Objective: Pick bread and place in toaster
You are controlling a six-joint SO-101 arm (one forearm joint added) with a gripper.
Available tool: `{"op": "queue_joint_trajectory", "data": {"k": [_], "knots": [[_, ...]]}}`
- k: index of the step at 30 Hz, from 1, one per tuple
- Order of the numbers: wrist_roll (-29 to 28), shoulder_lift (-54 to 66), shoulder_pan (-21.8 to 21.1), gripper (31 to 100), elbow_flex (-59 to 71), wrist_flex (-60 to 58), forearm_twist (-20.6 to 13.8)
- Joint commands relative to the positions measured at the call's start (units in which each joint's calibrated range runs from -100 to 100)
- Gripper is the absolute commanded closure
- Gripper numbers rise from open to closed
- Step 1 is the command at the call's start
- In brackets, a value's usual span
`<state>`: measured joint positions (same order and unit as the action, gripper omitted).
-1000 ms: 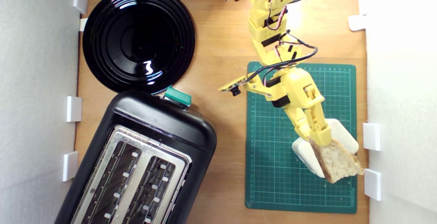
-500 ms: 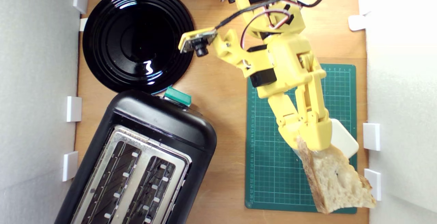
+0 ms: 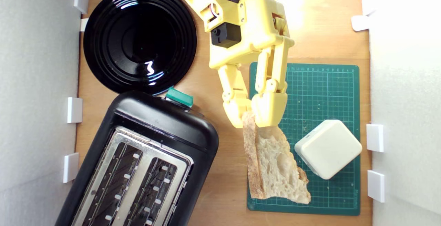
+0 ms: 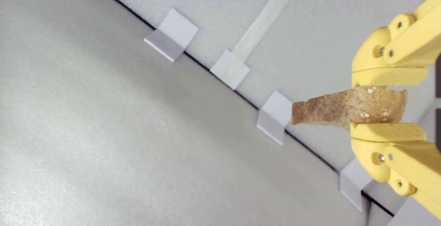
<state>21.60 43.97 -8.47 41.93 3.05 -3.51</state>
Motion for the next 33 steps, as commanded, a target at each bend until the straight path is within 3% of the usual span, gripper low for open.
{"op": "queue_joint_trajectory", "data": {"k": [1,20,27,33], "knots": [[2.96,2.37,0.73,70.8,-9.84,7.61,0.34],[19.18,-8.28,10.72,70.8,-45.61,42.43,-0.03],[24.83,-8.28,15.64,70.7,-45.79,44.3,-1.02],[25.03,-8.7,15.64,70.7,-45.34,44.22,-10.18]]}}
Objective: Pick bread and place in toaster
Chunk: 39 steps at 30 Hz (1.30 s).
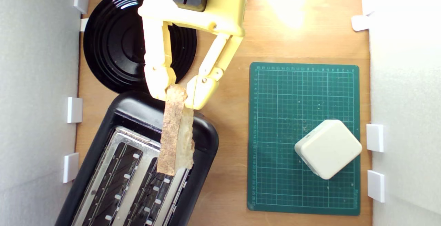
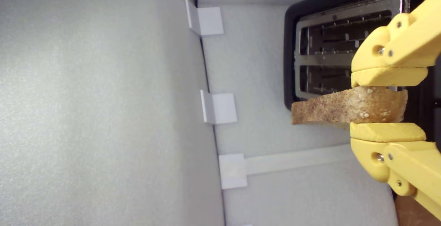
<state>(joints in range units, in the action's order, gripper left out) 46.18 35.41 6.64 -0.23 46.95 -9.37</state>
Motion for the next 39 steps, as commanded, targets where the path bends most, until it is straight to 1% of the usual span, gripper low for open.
{"op": "queue_joint_trajectory", "data": {"k": [1,6,10,13,18,24,28,31,33,34,35,39], "knots": [[0.3,-0.21,0.54,70.7,-3.26,0.32,-5.04],[0.19,-1.96,0.94,70.8,-3.54,0.32,-7.94],[0.14,-3.96,3.92,70.8,-3.63,0.41,-7.13],[0.14,-4.79,4.16,70.8,-4.72,1.77,-7.22],[0.14,-8.12,4.08,70.8,-12.34,9.19,-7.04],[0.14,-11.28,4.16,70.8,-18.7,11.07,-7.31],[0.46,-13.44,4.16,70.8,-24.6,15.42,-7.4],[0.51,-14.27,4.16,70.8,-26.51,15.76,-7.67],[0.72,-14.36,4.73,70.8,-26.78,15.76,-7.76],[1.45,-14.36,6.01,70.8,-26.78,15.93,-7.04],[1.92,-14.44,6.42,70.8,-26.78,16.28,-6.85],[2.23,-14.86,7.14,70.8,-27.69,16.36,-6.85]]}}
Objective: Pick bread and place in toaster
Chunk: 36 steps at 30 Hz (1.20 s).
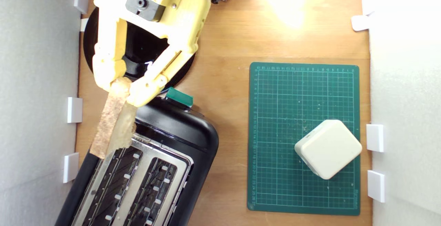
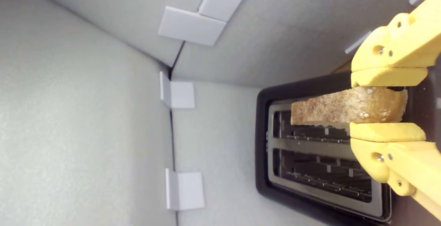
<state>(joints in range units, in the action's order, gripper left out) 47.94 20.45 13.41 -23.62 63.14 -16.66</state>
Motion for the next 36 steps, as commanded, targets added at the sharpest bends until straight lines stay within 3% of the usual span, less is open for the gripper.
{"op": "queue_joint_trajectory", "data": {"k": [1,36], "knots": [[0.47,0.1,0.45,70.8,-4.47,0.09,0.43],[1.26,-5.23,0.45,70.8,-4.56,-1.02,0.52]]}}
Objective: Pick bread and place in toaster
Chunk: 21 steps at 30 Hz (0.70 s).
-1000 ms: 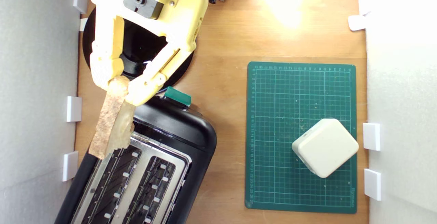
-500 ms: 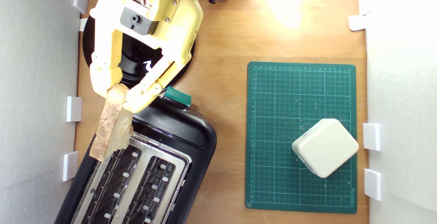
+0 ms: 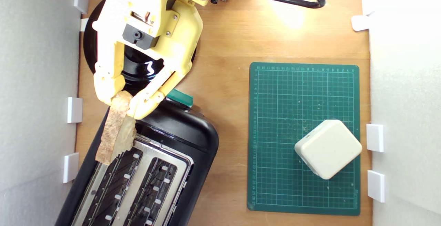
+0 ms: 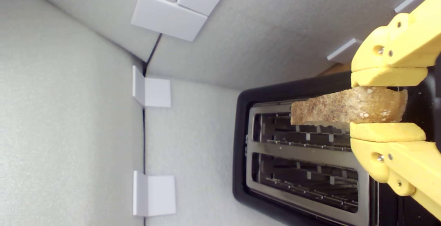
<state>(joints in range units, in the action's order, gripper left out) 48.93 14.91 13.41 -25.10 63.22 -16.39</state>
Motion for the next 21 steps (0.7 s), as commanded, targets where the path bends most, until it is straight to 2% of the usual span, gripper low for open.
{"op": "queue_joint_trajectory", "data": {"k": [1,13,21], "knots": [[0.01,0.23,0.45,70.8,-3.08,-1.7,0.25],[0.01,-1.1,0.61,70.8,-3.08,-3.83,1.25],[0.07,-3.18,2.38,70.8,-3.08,-3.92,1.43]]}}
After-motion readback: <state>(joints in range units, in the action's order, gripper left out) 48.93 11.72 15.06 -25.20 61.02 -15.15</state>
